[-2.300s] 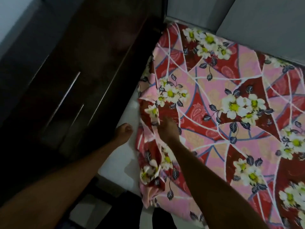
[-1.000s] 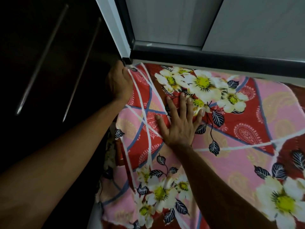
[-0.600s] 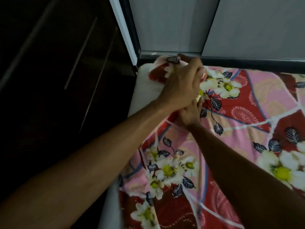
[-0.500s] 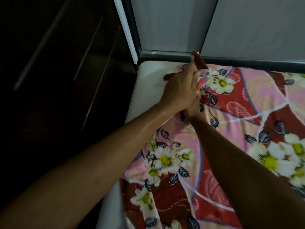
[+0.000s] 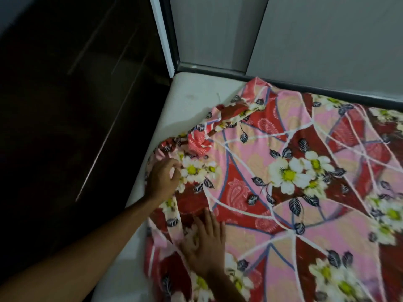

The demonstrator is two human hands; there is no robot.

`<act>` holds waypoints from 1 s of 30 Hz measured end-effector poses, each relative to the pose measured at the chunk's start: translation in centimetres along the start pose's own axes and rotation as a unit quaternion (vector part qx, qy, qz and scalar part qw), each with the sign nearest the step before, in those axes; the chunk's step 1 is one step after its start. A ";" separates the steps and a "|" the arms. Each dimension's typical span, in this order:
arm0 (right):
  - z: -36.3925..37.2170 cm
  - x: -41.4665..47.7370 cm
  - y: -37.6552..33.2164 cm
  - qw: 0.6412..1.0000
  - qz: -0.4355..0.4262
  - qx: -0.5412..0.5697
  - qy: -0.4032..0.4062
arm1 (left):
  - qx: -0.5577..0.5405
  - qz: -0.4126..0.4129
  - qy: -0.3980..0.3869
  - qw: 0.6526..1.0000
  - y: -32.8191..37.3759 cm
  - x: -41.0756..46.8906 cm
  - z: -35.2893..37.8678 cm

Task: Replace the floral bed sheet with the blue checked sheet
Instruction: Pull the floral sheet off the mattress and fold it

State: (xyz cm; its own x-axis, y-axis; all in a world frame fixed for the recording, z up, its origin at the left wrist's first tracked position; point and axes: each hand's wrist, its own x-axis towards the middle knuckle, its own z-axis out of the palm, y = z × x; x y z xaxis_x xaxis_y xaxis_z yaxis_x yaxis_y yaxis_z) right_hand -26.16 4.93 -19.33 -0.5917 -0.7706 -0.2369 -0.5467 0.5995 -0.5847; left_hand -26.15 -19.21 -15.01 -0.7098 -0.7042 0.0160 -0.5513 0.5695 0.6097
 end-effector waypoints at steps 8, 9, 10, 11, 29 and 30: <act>0.0 -11.4 -5.4 0.978 0.069 0.035 -0.192 | 0.027 -0.314 -0.055 0.947 -0.7 -13.0 1.4; 0.2 -12.9 -5.4 0.972 0.082 0.026 -0.219 | -0.003 -0.323 -0.062 0.944 -0.4 -13.7 1.7; 0.9 -14.3 -4.9 0.972 0.082 0.010 -0.220 | -0.029 -0.337 -0.071 0.938 0.1 -14.3 2.2; 1.1 -15.4 -4.3 0.974 0.088 0.011 -0.210 | -0.042 -0.352 -0.082 0.932 0.8 -14.7 2.6; -17.2 -13.3 11.2 0.887 0.235 0.295 0.266 | 0.010 -0.080 -0.326 0.942 16.5 -17.6 7.0; -17.5 -12.8 11.0 0.895 0.228 0.297 0.243 | 0.027 -0.070 -0.328 0.942 16.4 -17.7 6.8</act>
State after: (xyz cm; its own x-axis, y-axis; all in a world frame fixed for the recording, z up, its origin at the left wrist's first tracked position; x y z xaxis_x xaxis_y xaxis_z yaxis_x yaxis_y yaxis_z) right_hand -34.99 25.18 -9.13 -0.9397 -0.2030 -0.2753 0.1436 0.4961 -0.8563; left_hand -25.59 5.46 -10.72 -0.7368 -0.3703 -0.5657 -0.6686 0.5238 0.5279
